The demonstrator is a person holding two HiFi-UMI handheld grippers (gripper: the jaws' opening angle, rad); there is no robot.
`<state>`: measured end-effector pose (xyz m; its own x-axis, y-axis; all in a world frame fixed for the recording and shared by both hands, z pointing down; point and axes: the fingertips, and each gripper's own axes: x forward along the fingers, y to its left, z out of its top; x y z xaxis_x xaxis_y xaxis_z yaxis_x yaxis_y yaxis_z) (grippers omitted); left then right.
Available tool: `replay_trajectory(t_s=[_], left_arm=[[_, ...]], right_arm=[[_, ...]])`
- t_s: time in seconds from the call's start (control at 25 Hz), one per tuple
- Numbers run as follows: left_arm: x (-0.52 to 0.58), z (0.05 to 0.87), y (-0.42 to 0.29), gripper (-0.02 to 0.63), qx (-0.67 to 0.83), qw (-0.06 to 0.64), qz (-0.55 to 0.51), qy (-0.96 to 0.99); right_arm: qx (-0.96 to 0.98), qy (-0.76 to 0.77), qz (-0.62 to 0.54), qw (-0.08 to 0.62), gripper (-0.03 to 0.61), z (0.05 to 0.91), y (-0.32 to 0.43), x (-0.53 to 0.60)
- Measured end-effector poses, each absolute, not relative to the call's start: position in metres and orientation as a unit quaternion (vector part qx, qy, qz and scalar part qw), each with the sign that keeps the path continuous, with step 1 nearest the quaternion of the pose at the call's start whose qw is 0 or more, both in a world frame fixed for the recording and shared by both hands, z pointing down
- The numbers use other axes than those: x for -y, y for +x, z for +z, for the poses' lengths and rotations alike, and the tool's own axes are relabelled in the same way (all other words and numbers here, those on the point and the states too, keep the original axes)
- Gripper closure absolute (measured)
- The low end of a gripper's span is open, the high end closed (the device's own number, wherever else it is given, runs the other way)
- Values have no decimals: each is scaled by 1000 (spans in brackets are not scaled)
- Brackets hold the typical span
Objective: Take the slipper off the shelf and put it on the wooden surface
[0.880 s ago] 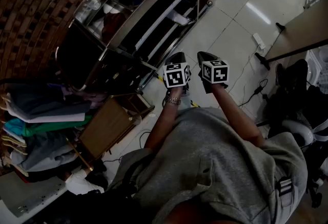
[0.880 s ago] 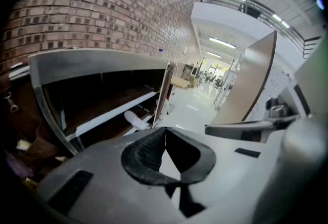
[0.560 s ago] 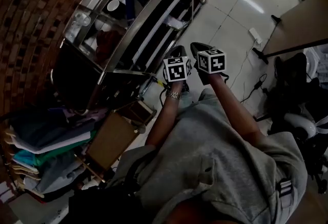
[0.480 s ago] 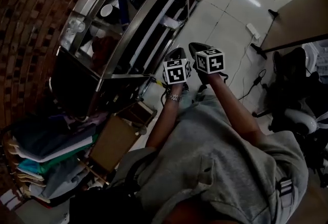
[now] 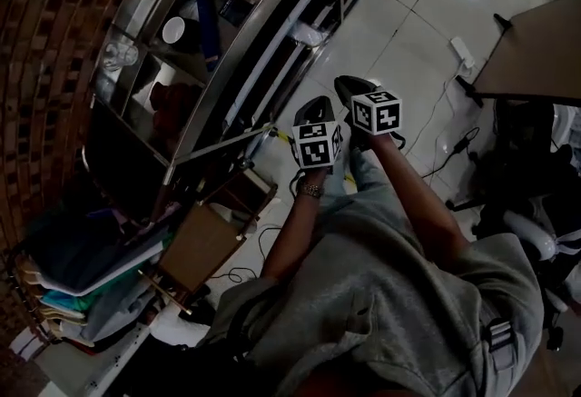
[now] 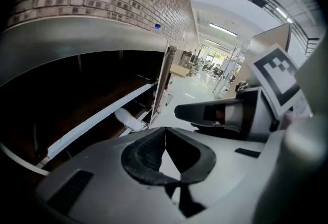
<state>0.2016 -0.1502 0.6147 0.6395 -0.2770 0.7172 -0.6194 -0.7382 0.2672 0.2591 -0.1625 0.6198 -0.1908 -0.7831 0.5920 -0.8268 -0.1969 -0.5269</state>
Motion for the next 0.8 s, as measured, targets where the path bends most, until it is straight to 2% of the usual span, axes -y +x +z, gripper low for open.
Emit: replay_trajectory(t_s=[0.12, 0.24, 0.32, 0.44, 0.52, 0.68, 0.8], left_arm=[[164, 646, 200, 609, 273, 257, 336, 864], [177, 699, 194, 609, 283, 272, 344, 853], [183, 737, 186, 609, 286, 285, 347, 846], [199, 791, 175, 609, 302, 291, 348, 838], [209, 817, 170, 610, 310, 302, 338, 836], [235, 854, 158, 610, 328, 302, 310, 840], [245, 875, 141, 611, 342, 297, 305, 838]], right_arm=[[625, 641, 446, 12, 464, 669, 279, 188], [597, 646, 475, 9, 412, 751, 301, 214], [579, 647, 496, -4, 355, 811, 309, 229], [557, 638, 529, -45, 290, 897, 317, 261], [539, 631, 552, -81, 270, 946, 319, 282], [515, 650, 549, -105, 158, 1031, 336, 321], [506, 645, 548, -166, 129, 1068, 341, 356]])
